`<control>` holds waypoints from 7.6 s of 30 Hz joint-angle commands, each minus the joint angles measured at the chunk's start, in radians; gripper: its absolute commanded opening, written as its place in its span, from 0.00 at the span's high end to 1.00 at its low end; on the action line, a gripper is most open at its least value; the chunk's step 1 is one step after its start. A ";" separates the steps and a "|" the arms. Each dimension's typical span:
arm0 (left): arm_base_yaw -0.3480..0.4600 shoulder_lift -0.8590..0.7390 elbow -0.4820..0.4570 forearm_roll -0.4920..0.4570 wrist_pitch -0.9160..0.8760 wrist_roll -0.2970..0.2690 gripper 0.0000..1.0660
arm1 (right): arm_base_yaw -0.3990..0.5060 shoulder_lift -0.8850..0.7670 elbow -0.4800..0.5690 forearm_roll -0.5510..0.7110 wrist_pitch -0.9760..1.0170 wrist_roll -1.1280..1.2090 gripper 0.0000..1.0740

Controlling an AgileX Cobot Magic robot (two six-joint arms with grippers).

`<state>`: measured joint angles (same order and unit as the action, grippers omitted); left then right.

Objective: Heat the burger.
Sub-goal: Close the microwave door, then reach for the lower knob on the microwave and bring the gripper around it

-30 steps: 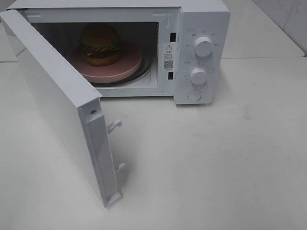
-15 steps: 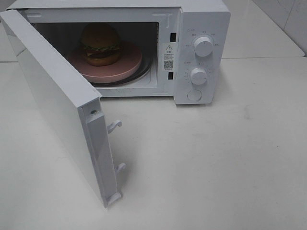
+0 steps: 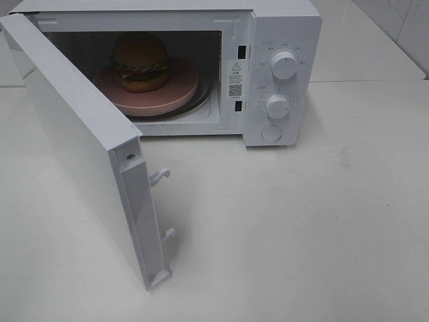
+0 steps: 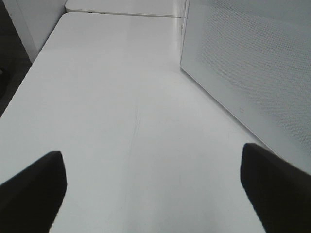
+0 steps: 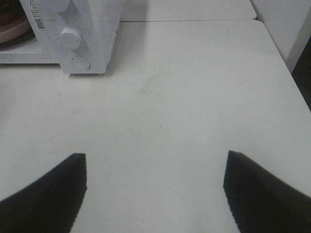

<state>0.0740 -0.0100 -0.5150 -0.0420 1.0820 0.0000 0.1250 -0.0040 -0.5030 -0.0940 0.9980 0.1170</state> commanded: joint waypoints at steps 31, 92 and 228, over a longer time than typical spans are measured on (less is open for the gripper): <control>0.003 -0.014 0.000 -0.006 -0.013 0.000 0.16 | -0.007 -0.028 0.002 0.002 0.001 0.004 0.30; 0.003 0.851 0.273 0.075 -1.493 -0.010 1.00 | -0.007 -0.028 0.002 0.002 0.001 0.005 0.30; -0.908 1.839 -0.610 -1.034 -0.992 0.788 0.07 | -0.007 -0.028 0.002 0.002 0.001 0.005 0.30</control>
<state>-0.8420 1.8450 -1.1280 -1.0850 -0.0320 0.7840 0.1250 -0.0040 -0.5030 -0.0930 0.9990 0.1170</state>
